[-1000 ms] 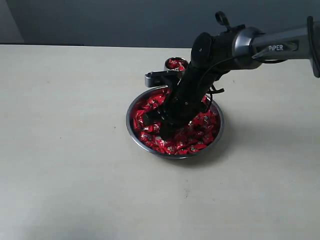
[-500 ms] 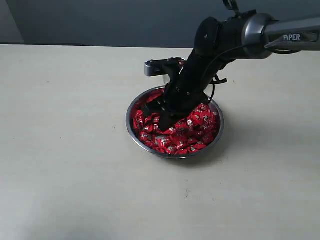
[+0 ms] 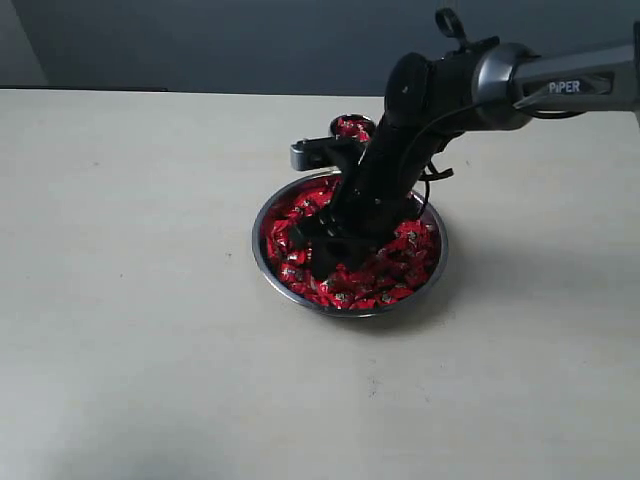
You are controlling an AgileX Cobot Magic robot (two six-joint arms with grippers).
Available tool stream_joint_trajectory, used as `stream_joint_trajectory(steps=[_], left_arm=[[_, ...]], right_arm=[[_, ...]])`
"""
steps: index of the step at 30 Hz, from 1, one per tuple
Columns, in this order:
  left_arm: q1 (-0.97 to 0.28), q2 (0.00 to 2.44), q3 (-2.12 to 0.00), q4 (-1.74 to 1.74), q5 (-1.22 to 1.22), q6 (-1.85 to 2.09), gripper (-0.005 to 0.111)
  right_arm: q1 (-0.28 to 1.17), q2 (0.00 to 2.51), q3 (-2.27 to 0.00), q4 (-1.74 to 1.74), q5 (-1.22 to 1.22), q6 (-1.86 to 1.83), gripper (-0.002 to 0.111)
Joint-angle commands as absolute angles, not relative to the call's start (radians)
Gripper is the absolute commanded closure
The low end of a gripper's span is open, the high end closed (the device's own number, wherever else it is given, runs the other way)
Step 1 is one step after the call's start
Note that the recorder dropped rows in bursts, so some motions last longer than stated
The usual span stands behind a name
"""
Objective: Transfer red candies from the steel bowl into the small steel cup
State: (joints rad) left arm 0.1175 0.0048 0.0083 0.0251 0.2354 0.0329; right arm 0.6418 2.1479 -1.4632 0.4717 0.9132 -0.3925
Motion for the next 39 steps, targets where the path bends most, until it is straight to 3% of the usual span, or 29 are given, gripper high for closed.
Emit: stream_joint_trajectory(steps=[1, 4, 6, 10, 24, 30, 39], left_arm=[[0.120, 0.000, 0.000, 0.027, 0.231, 0.029, 0.106], [0.120, 0.000, 0.000, 0.027, 0.231, 0.029, 0.106], [0.120, 0.000, 0.000, 0.027, 0.231, 0.029, 0.106], [0.120, 0.000, 0.000, 0.027, 0.231, 0.029, 0.106], [0.120, 0.000, 0.000, 0.027, 0.231, 0.029, 0.106], [0.120, 0.000, 0.000, 0.027, 0.231, 0.029, 0.106], [0.120, 0.000, 0.000, 0.027, 0.231, 0.029, 0.106]], right_arm=[[0.640, 2.174, -1.460, 0.454, 0.914, -0.389, 0.060], [0.640, 2.178, -1.460, 0.454, 0.915, -0.389, 0.061], [0.640, 2.178, -1.460, 0.454, 0.923, -0.389, 0.071], [0.640, 2.176, -1.460, 0.454, 0.960, -0.389, 0.108], [0.640, 2.061, -1.460, 0.454, 0.978, -0.389, 0.108], [0.633, 1.997, -1.468, 0.452, 0.874, -0.386, 0.108], [0.517, 2.066, -1.744, 0.419, 0.877, -0.236, 0.108]])
